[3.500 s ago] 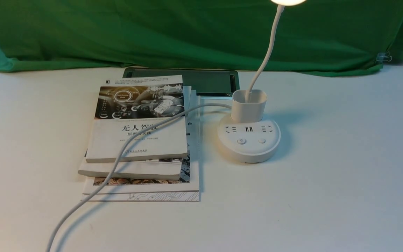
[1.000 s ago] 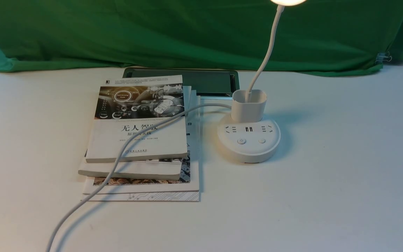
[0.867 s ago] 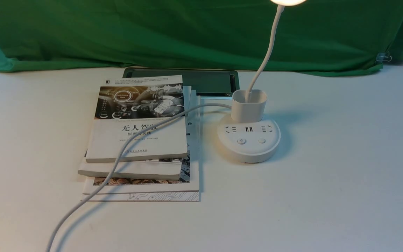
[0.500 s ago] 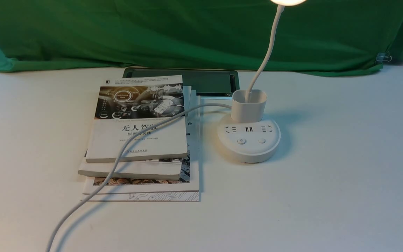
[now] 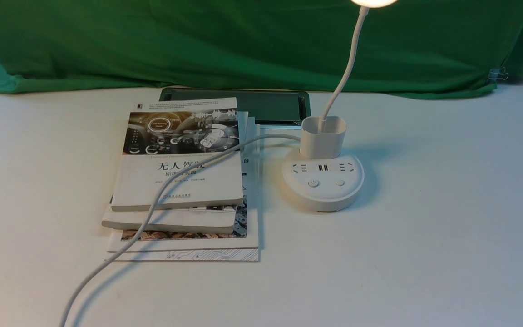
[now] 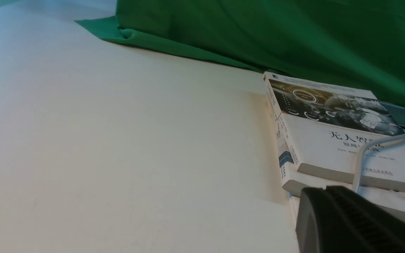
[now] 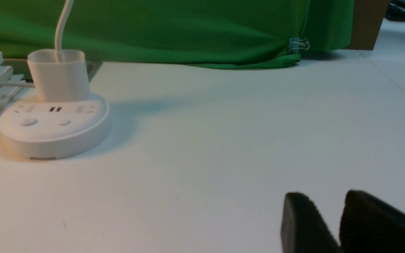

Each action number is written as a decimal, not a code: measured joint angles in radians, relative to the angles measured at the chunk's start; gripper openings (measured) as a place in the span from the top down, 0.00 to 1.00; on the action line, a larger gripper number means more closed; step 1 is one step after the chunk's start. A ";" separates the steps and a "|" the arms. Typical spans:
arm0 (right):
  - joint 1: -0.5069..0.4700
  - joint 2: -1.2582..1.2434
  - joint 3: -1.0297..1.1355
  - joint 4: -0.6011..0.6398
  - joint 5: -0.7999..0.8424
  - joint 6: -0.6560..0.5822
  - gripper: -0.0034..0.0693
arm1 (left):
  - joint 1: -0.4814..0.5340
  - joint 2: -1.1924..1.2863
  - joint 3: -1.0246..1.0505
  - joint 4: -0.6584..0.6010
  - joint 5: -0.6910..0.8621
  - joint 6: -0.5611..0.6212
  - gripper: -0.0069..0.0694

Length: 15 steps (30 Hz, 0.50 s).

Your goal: Turn on the desk lamp on the white desktop with your hand.

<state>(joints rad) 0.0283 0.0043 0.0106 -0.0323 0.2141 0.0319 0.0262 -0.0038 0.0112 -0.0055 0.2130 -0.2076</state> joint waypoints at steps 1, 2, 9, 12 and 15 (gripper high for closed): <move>0.000 0.000 0.000 0.000 0.000 0.000 0.63 | 0.000 0.000 0.000 0.005 0.000 0.000 0.88; 0.000 0.000 0.000 0.000 0.000 0.000 0.63 | 0.000 0.000 0.000 0.000 0.000 0.000 0.88; 0.000 0.000 0.000 0.000 0.000 0.000 0.63 | 0.000 0.000 0.000 0.000 0.000 0.000 0.88; 0.000 0.000 0.000 0.000 0.000 0.000 0.63 | 0.000 0.000 0.000 0.005 0.000 0.000 0.88; 0.000 0.000 0.000 0.000 0.000 0.000 0.63 | 0.000 0.000 0.000 0.005 0.000 0.000 0.88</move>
<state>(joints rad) 0.0283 0.0043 0.0106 -0.0323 0.2141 0.0319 0.0262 -0.0038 0.0112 0.0000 0.2130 -0.2076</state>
